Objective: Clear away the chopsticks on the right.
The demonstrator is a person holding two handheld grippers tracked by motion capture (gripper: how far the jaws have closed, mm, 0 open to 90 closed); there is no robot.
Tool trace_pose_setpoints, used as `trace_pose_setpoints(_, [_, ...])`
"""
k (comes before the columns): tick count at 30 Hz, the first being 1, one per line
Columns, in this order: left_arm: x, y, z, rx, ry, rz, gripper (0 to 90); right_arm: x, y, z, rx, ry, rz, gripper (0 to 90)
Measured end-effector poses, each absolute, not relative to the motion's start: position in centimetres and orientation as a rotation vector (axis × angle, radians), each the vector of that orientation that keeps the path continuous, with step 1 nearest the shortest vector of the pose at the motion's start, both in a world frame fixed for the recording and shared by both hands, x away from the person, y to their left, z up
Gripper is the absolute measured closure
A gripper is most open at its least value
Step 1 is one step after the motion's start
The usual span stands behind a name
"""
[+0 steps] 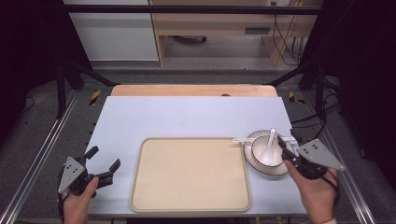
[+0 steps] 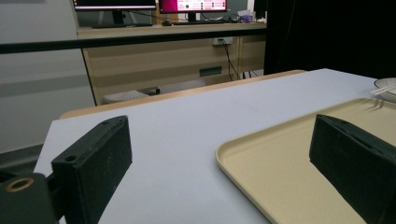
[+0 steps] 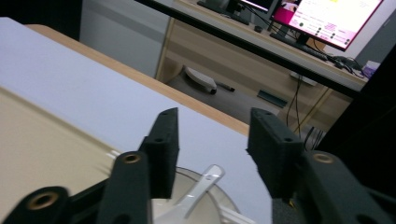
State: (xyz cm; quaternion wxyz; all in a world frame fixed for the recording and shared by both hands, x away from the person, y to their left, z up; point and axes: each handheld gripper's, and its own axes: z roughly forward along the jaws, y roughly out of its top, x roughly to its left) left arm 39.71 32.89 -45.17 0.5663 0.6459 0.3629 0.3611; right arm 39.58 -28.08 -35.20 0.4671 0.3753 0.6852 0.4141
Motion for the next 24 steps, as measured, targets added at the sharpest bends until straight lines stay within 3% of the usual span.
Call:
trace_pose_setpoints(6, [40.0,32.3,-45.4,1.549,0.829,0.833,5.7,43.3,-33.4,-35.5,1.05,1.761,0.932,76.9])
trace_pose_setpoints(10, [40.6,32.0,-45.7,1.569,0.816,0.82,5.7,47.7,-36.5,-37.7,1.208,1.83,0.85,88.8])
trace_pose_setpoints(24, [40.1,31.3,-45.6,1.639,0.769,0.86,5.9,54.6,-36.4,-43.6,1.346,2.119,0.66,90.0])
